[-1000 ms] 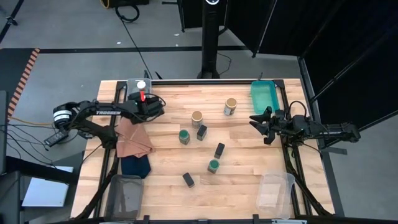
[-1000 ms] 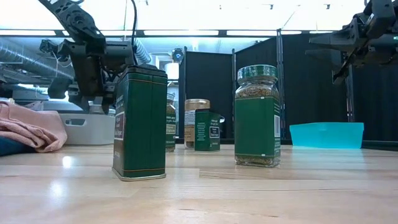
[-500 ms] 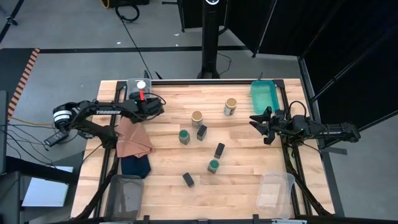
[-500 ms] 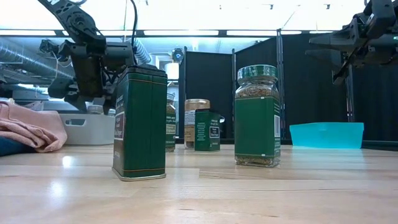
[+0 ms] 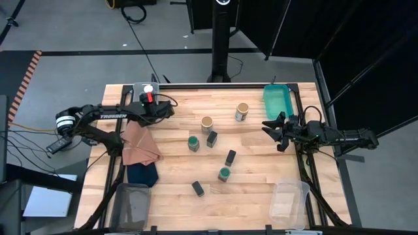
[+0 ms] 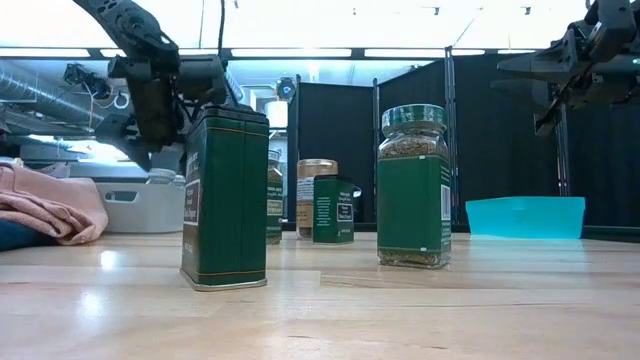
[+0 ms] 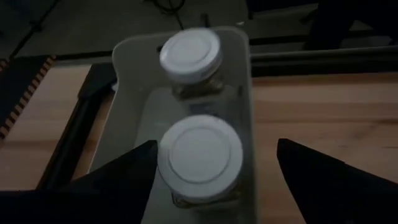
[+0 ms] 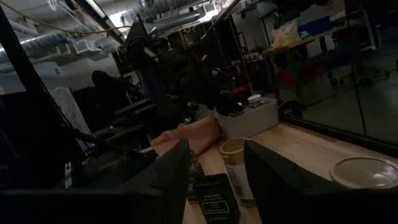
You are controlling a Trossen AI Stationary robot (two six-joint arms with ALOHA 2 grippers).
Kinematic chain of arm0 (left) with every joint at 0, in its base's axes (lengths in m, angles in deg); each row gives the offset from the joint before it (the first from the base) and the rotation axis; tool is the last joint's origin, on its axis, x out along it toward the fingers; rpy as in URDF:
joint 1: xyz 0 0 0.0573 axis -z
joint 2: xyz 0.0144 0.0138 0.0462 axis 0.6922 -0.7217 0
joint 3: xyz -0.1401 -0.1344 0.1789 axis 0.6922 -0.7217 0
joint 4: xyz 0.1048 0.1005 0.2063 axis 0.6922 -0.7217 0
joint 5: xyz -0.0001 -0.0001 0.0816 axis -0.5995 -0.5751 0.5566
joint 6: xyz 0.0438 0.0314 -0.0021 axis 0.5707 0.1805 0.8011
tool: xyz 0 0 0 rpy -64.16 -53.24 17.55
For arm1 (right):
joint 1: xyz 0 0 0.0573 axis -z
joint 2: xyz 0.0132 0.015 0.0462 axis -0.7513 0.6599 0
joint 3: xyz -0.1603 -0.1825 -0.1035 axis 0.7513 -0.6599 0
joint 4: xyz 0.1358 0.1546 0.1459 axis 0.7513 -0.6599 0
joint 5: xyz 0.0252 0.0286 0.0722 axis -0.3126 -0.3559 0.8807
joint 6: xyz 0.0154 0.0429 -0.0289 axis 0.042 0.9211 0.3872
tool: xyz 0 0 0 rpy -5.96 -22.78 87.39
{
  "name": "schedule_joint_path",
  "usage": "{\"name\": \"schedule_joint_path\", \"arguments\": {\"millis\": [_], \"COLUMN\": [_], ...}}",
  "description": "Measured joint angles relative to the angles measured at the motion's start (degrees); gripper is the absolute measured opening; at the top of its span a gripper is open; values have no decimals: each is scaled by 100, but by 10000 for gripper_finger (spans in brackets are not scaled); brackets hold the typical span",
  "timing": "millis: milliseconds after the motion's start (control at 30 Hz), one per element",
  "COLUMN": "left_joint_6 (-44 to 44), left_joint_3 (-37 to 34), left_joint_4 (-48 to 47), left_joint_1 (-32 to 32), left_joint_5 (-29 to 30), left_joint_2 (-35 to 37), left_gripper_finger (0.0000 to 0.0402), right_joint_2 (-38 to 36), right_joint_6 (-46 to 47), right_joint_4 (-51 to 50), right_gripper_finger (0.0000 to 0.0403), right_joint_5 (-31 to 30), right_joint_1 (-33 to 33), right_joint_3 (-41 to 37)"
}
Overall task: Sort spices by type
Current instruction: Put the top green spice bottle into the black transparent bin
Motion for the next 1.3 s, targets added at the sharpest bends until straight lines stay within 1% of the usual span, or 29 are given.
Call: {"name": "schedule_joint_path", "arguments": {"millis": [300, 633, 933, 1067, 1167, 1300], "left_joint_6": [862, 1263, 1516, 1816, 2032, 2333], "left_joint_3": [553, 1100, 1754, 2073, 2246, 2410], "left_joint_4": [-14, -28, -6, 26, 202, 534], "left_joint_1": [2, 2, 2, 11, 89, 246], "left_joint_5": [21, -32, -397, -685, -880, -903], "left_joint_2": [2, 2, 2, 2, 2, 2], "left_gripper_finger": [335, 335, 335, 335, 335, 335], "right_joint_2": [0, 0, 0, 0, 0, 0], "right_joint_6": [-13, -2, -10, -45, -53, -59], "right_joint_4": [2, 0, 0, 2, 2, 0], "right_gripper_finger": [160, 160, 160, 160, 160, 160], "right_joint_5": [0, 0, 0, 0, 0, 0], "right_joint_1": [0, 0, 0, 0, 0, 0], "right_joint_3": [0, 0, 0, 0, 0, 0]}}
